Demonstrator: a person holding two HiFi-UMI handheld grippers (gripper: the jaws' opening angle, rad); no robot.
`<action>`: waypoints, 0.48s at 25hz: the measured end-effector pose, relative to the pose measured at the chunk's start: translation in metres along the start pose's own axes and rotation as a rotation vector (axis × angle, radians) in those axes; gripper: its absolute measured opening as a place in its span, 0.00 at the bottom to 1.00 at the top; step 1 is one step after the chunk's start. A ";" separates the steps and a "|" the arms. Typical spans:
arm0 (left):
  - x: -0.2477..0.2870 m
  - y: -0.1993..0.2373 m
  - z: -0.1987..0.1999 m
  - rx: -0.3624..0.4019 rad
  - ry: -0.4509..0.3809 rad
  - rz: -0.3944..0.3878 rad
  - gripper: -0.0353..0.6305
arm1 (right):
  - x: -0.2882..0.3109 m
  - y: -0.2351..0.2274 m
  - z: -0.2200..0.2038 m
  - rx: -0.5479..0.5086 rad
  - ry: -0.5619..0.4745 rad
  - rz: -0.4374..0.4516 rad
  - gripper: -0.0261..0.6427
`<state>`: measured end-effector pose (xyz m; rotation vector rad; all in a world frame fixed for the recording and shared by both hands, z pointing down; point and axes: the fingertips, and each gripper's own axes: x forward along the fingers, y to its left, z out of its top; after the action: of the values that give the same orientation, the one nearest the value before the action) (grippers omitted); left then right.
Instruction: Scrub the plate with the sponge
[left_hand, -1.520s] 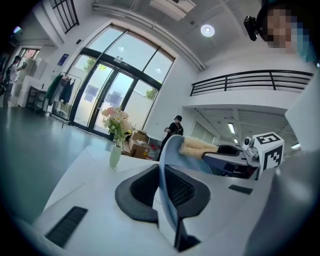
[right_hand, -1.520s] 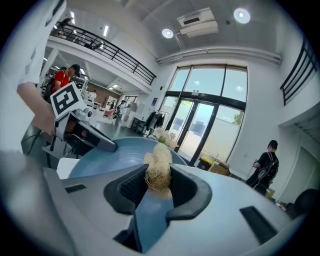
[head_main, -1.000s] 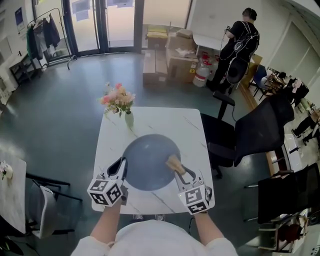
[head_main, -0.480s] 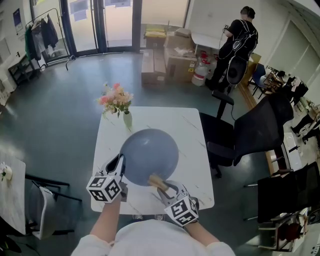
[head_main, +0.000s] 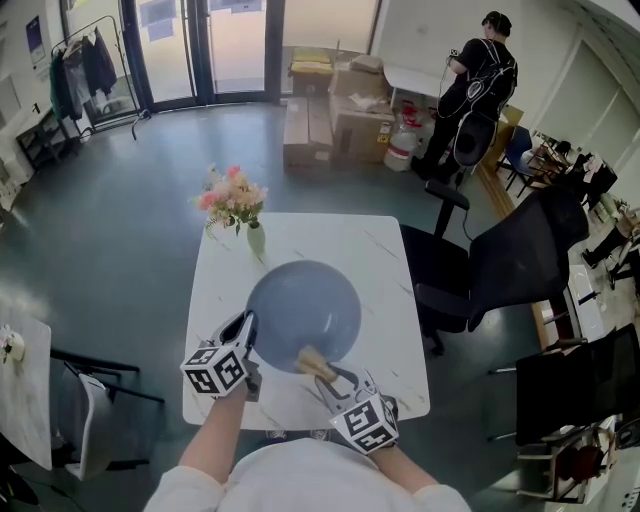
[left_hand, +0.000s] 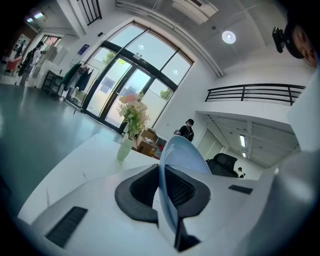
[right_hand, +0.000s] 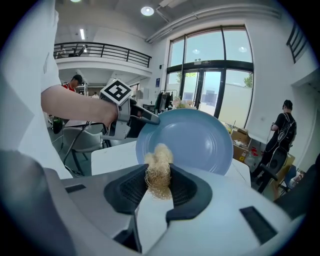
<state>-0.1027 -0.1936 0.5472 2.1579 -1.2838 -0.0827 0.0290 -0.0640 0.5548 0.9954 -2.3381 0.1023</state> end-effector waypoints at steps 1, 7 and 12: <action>0.002 0.002 -0.004 -0.002 0.013 0.005 0.12 | 0.000 0.000 0.000 0.002 -0.001 -0.002 0.22; 0.014 0.014 -0.037 -0.046 0.094 0.027 0.12 | 0.000 -0.001 -0.005 0.029 0.007 0.002 0.22; 0.024 0.027 -0.057 -0.074 0.144 0.053 0.12 | -0.002 -0.006 -0.009 0.047 0.009 -0.007 0.22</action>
<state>-0.0910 -0.1946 0.6132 2.0271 -1.2346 0.0458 0.0387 -0.0645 0.5605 1.0237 -2.3338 0.1598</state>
